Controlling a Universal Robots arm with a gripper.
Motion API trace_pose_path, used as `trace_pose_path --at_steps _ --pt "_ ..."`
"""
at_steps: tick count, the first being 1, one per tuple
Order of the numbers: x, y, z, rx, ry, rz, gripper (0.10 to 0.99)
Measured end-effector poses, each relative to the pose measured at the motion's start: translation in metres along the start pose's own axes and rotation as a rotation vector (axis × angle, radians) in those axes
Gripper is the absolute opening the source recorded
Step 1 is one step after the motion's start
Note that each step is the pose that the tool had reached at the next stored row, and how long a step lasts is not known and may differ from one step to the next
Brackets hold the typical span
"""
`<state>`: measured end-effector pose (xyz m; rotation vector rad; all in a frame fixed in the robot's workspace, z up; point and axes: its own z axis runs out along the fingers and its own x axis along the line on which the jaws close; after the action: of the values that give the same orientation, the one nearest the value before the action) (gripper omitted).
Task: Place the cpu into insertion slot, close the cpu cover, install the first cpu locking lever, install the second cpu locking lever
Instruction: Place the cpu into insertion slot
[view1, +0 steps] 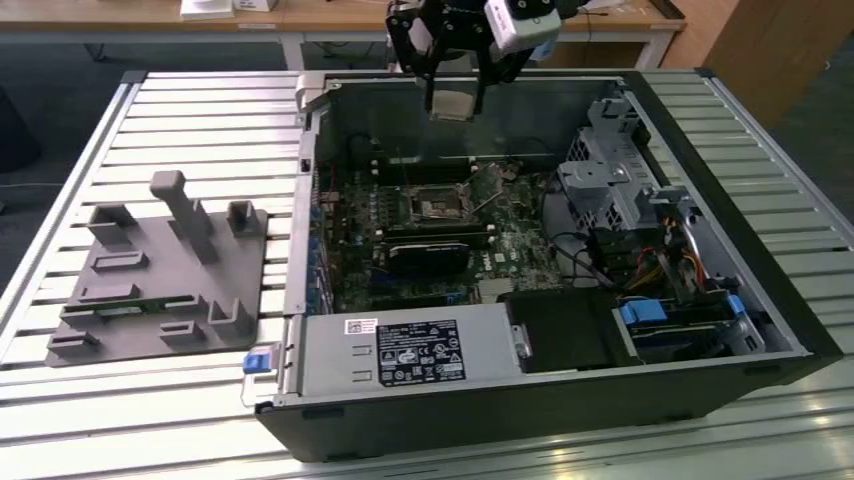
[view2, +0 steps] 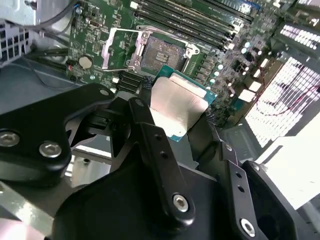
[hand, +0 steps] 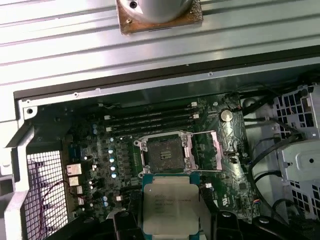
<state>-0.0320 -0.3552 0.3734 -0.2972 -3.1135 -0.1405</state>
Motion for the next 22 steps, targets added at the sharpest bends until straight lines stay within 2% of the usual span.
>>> trace_pose_path --at_steps 22 --pt "0.0 -0.0001 0.0018 -0.004 -0.0264 0.293 0.541"
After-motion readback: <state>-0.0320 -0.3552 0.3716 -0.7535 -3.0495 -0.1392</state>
